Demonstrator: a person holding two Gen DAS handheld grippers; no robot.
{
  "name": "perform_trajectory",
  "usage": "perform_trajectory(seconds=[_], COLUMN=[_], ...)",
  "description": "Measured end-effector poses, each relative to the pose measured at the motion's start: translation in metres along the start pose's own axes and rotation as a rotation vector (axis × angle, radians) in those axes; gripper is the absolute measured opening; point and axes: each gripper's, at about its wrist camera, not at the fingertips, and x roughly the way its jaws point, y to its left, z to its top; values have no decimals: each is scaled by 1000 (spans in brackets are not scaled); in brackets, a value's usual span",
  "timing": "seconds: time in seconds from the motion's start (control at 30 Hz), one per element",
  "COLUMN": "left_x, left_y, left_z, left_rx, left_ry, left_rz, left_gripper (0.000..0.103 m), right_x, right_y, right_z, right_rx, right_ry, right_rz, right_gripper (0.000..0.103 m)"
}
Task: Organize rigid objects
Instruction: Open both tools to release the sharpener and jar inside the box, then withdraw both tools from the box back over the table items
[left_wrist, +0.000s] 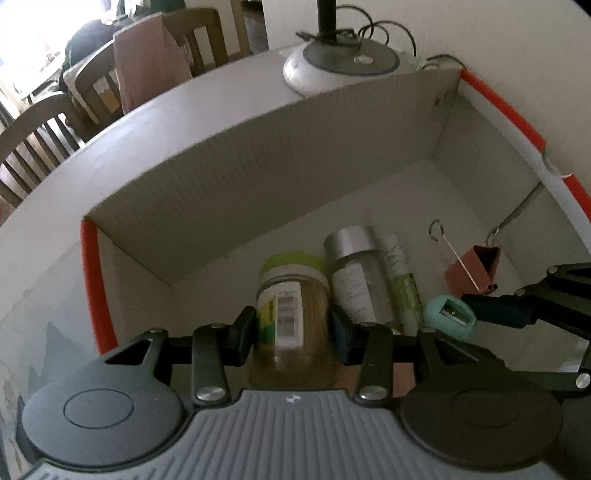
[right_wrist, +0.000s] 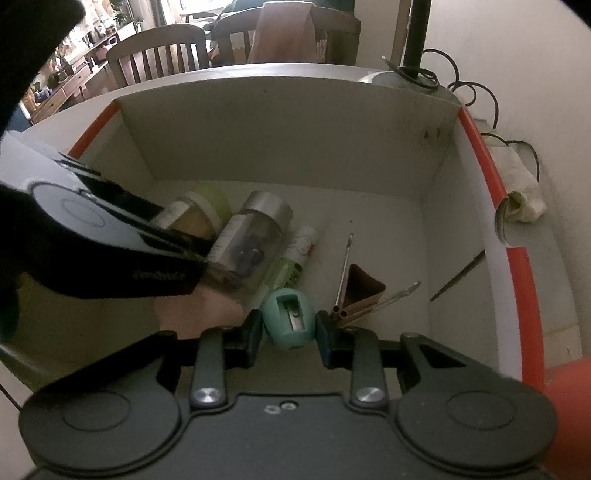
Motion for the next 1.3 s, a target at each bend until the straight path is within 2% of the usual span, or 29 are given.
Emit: perform_trajectory(seconds=[0.13,0.33,0.4,0.57,0.8,0.93,1.3], left_x=[6,5,2,-12,-34,-46,-89], left_y=[0,-1,-2,-7,-8,-2,6], left_z=[0,1,0,-2,-5,-4,-22], left_rx=[-2,-5,-6,-4,1,-16,-30], left_ry=[37,46,37,-3,-58,-86,-177], left_rz=[1,11,18,6,-10,-26,-43], left_gripper=[42,45,53,61,62,62,62], right_x=[2,-2,-4,-14,-34,-48,-79], right_y=[-1,-4,-4,-4,0,4,16], right_z=[0,0,0,-1,1,0,1], right_rx=[2,11,15,20,25,27,29], right_ry=[3,1,-2,-18,-51,-79,-136], right_rz=[3,8,7,7,13,15,1], right_gripper=[32,38,41,46,49,58,67])
